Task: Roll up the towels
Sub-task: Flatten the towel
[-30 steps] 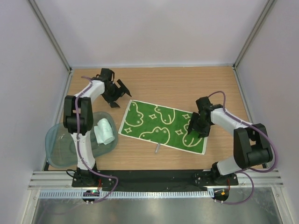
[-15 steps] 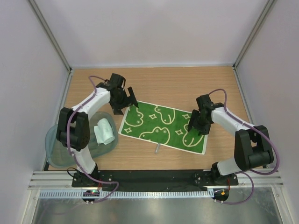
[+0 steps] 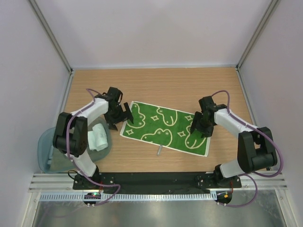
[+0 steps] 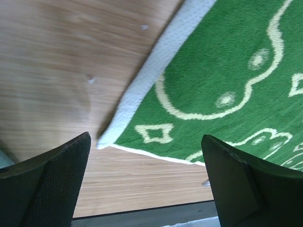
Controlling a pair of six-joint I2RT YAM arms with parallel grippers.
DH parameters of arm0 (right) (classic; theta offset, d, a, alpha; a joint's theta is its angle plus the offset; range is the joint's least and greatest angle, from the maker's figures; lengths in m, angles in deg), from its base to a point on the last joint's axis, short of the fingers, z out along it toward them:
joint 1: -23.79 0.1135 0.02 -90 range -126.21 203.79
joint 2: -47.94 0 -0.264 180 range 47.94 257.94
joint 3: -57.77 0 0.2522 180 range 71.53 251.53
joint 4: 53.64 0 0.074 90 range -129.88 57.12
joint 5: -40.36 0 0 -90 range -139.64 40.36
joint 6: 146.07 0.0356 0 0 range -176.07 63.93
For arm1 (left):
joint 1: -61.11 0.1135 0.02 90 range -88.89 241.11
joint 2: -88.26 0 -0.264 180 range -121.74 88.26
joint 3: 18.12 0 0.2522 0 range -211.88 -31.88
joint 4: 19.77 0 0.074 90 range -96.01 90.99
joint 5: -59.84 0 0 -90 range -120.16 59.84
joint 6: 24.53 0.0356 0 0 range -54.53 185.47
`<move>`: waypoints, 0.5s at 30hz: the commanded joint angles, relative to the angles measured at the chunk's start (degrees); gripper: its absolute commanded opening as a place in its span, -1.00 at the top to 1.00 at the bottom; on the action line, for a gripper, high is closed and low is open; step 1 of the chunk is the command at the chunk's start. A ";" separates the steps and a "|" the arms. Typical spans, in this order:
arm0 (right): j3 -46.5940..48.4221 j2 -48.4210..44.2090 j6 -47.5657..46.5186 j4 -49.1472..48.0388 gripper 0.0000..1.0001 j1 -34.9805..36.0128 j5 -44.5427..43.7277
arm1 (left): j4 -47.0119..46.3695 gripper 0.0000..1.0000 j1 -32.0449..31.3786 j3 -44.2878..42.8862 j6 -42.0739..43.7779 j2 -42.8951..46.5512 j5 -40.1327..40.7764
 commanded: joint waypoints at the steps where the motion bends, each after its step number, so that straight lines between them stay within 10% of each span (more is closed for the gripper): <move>1: -0.03 -1.42 0.73 -0.16 -0.31 0.26 -0.51 | 1.09 -1.00 1.92 1.99 2.34 4.99 2.78; 15: 4.09 8.86 0.64 -3.85 -0.35 -0.80 -1.21 | -1.63 -0.87 0.96 7.18 1.20 4.74 1.02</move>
